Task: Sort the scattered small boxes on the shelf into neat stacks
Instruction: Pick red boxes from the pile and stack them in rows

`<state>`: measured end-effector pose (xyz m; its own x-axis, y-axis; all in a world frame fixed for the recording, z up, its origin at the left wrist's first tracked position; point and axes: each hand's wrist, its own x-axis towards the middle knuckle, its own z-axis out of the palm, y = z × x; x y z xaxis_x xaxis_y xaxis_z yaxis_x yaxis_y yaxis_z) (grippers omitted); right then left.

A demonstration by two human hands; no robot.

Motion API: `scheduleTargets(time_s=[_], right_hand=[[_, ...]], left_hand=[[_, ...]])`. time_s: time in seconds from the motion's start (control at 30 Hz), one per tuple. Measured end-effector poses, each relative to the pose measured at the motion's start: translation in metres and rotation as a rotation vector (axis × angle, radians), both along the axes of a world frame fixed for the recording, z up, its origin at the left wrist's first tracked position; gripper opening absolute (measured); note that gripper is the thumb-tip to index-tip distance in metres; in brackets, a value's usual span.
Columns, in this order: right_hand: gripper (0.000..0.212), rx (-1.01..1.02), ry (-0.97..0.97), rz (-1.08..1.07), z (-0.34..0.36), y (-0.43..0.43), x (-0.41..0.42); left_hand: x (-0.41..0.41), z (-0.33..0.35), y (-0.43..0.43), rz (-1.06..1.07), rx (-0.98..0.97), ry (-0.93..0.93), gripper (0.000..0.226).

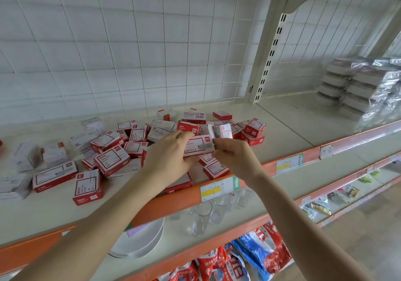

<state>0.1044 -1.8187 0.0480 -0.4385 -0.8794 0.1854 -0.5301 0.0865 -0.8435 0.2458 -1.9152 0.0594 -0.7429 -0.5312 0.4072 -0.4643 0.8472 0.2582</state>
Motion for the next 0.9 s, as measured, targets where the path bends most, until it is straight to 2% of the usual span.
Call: scheduleTargets(time_s=[0.17,0.3,0.43,0.6,0.77,0.9], right_hand=[[0.045,0.299,0.263,-0.135,0.0,0.005,-0.011],[0.059,0.37,0.265,-0.128,-0.008,0.005,0.0],[0.081,0.452,0.374,-0.175,-0.014,-0.001,0.009],[0.098,0.479,0.437,-0.197,-0.013,-0.008,0.015],[0.107,0.423,0.437,-0.202,-0.015,-0.011,0.009],[0.111,0.385,0.418,-0.212,-0.016,-0.011,0.007]], left_hand=[[0.005,-0.006,-0.001,0.042,0.002,0.007,0.05],[0.009,-0.009,-0.002,0.085,-0.008,-0.008,0.051],[0.011,-0.013,-0.004,0.089,-0.009,-0.025,0.053],[0.015,-0.014,-0.004,0.089,0.001,-0.043,0.055],[0.023,-0.015,-0.008,0.116,0.031,-0.093,0.04],[0.025,-0.017,-0.01,0.105,0.057,-0.134,0.048]])
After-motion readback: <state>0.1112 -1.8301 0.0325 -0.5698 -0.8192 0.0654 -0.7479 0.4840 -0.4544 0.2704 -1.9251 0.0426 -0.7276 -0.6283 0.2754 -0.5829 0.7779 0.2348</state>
